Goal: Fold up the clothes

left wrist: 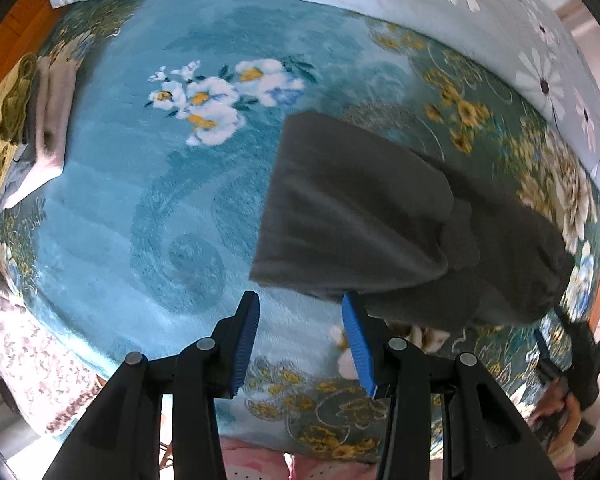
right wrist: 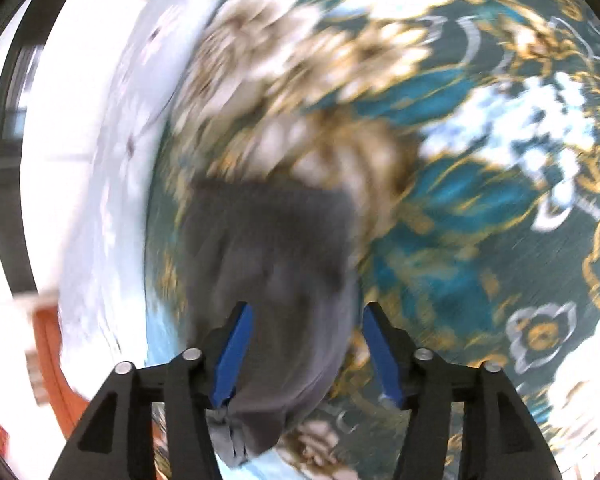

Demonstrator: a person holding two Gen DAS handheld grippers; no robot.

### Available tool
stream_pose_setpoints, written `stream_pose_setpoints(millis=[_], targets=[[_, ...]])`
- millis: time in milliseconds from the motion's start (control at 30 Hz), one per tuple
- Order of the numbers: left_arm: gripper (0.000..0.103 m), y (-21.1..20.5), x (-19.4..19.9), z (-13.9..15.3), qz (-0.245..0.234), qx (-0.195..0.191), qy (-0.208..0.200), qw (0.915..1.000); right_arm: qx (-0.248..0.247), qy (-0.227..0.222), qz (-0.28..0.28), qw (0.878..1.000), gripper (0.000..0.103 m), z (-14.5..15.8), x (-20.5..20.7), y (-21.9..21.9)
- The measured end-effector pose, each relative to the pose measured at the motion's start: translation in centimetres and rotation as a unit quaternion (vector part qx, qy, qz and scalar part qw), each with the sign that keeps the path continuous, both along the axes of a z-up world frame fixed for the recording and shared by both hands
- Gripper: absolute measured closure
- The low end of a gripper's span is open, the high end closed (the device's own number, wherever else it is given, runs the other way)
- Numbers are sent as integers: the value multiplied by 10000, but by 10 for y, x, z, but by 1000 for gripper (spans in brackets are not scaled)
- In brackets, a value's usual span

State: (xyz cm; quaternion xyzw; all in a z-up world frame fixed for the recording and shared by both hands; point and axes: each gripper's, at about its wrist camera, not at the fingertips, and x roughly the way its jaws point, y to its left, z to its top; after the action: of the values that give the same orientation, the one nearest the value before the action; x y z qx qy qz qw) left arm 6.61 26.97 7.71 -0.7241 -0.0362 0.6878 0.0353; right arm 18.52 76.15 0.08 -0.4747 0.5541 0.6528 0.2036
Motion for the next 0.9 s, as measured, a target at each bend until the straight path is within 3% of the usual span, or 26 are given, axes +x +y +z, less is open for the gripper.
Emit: stream_pose_setpoints(millis=[133,400,433,467,533,700,900], targets=[[59,6,5,2,86,-138,-46,9999,-147,18,154,9998,39,-19,-8,12],[59,13,7,9,203,-307,-63,9993,-491,-7,-58,9988,39,-53,-19,27],[59,14,7,9,220,-306,-69,9993,-540,36,-93,9985,41,-55,-21,27],[59,16,7,10,320,-282,-92,9990,-610,100,-147,9980,52,-56,-23,26],[59,17,8,11,348,-257,-118,9990,-716,168,-270,9969,56,-58,-26,24],[59,21,10,20,255,-126,-11,9996,-746,172,-530,9957,66,-46,-27,18],[59,3,16,27,329,158,152,9992,-34,637,-89,9979,69,21,-46,-12]])
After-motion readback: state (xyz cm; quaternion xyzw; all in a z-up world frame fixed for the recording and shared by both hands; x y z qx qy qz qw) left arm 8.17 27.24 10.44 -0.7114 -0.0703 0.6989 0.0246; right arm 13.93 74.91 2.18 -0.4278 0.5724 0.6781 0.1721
